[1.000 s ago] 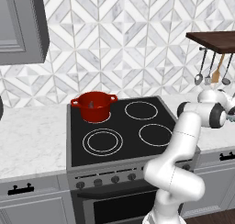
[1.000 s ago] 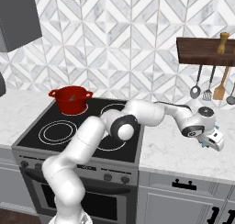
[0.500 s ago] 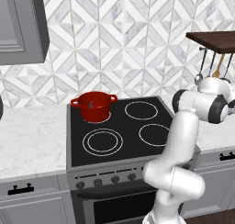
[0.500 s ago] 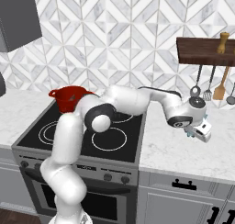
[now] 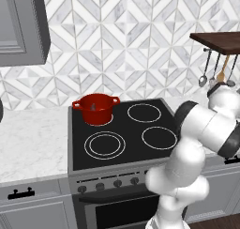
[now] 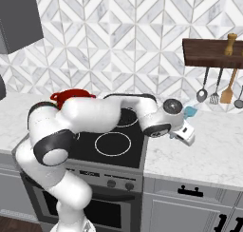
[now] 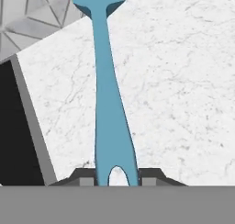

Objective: Put the potato and onion in the pot. Retrieve the spatula and lightly stir the vegetables in the pot.

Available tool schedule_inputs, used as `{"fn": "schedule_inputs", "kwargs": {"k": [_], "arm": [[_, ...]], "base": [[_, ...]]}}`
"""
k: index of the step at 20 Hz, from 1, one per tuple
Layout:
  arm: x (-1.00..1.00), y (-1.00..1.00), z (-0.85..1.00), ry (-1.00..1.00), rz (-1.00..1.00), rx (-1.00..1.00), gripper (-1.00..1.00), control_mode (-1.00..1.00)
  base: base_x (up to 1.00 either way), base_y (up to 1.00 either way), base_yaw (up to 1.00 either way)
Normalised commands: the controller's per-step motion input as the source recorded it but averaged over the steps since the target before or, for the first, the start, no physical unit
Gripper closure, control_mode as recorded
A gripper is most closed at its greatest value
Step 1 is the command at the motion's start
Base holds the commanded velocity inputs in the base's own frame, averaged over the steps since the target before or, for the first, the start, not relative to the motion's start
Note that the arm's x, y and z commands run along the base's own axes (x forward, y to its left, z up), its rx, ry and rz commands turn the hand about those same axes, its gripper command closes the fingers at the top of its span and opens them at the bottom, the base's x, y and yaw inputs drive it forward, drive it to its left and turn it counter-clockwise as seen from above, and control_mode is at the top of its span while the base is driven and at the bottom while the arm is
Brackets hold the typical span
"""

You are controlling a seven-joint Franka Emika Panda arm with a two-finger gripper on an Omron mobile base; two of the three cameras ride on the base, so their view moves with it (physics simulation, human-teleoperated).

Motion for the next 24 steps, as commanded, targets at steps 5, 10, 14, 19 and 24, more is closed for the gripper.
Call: {"fn": "schedule_inputs", "kwargs": {"k": [5,10,14,19,24], "arm": [[-0.45,1.0,1.0,0.0,0.0,0.0,1.0,-1.0],[-0.38,1.0,0.98,0.0,0.0,0.0,1.0,-1.0],[-0.36,1.0,0.7,0.0,0.0,0.0,1.0,-1.0],[-0.4,1.0,0.51,0.0,0.0,0.0,1.0,-1.0],[-0.2,1.0,0.17,0.04,0.01,0.0,1.0,-1.0]], "base": [[0.0,0.0,0.0],[0.0,0.0,0.0],[0.0,0.0,0.0],[0.0,0.0,0.0],[0.0,0.0,0.0]]}}
